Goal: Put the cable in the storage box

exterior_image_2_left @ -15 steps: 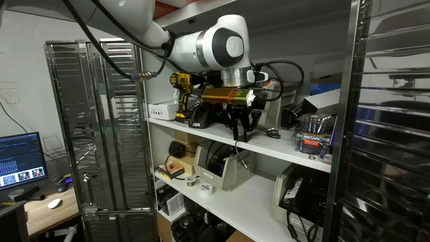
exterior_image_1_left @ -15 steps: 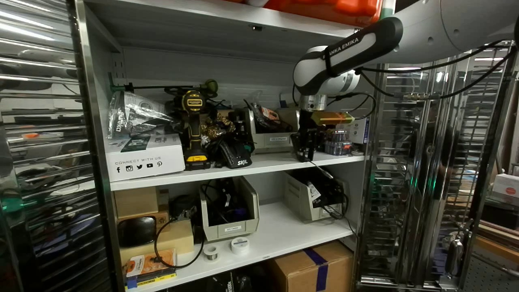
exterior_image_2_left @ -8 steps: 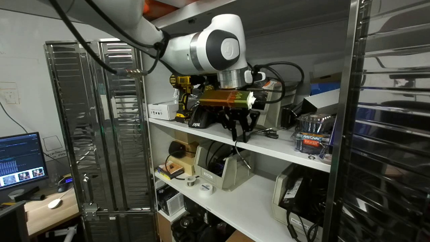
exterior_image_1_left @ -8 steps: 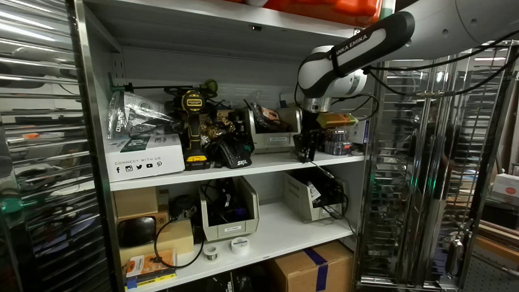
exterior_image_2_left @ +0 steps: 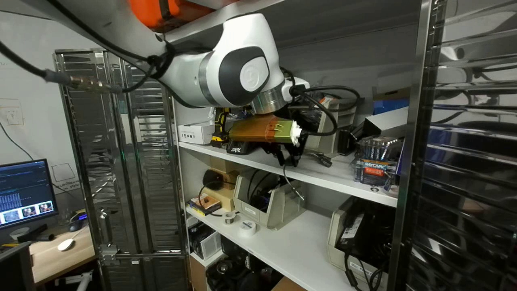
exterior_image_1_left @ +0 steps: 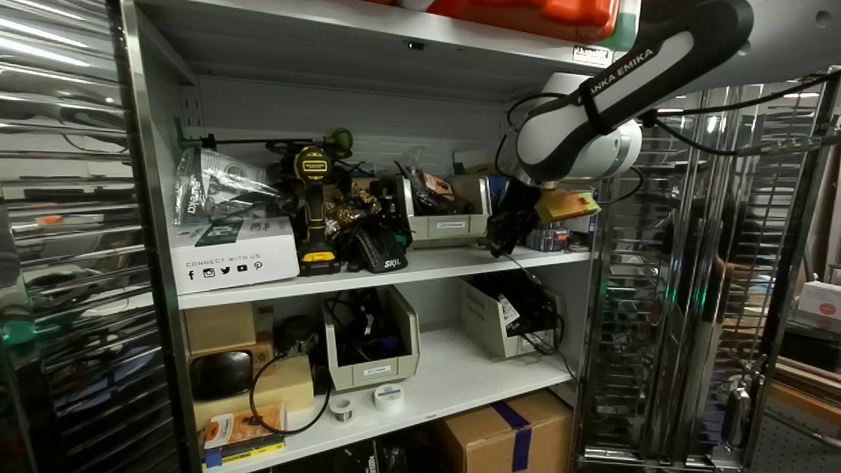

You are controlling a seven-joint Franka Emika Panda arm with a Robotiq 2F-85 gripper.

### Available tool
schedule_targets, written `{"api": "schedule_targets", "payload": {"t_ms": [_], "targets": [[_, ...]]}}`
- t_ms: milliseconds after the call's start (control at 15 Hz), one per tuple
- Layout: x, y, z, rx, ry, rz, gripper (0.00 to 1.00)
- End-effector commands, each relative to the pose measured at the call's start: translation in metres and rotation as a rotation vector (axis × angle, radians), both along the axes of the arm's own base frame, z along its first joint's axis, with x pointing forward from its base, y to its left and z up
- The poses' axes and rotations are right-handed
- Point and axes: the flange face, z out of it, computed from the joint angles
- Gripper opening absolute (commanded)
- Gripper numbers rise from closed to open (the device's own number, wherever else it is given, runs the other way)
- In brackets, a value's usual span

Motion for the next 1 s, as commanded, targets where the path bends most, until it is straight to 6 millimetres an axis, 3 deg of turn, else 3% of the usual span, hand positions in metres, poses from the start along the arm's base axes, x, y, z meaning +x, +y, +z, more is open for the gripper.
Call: {"api": "schedule_targets", "payload": {"t_ms": [0, 267, 533, 933], "targets": [[-0.008, 0.005, 0.027, 0.055, -0.187, -0.012, 0.14], [-0.005, 0.026, 0.051, 0.136, -0.299, 0.012, 0.14], [-0.01, 0.045, 0.062, 0.183, -0.354, 0.041, 0.14], [-0.026, 0.046, 0.084, 0.249, -0.482, 0.006, 0.14]]}}
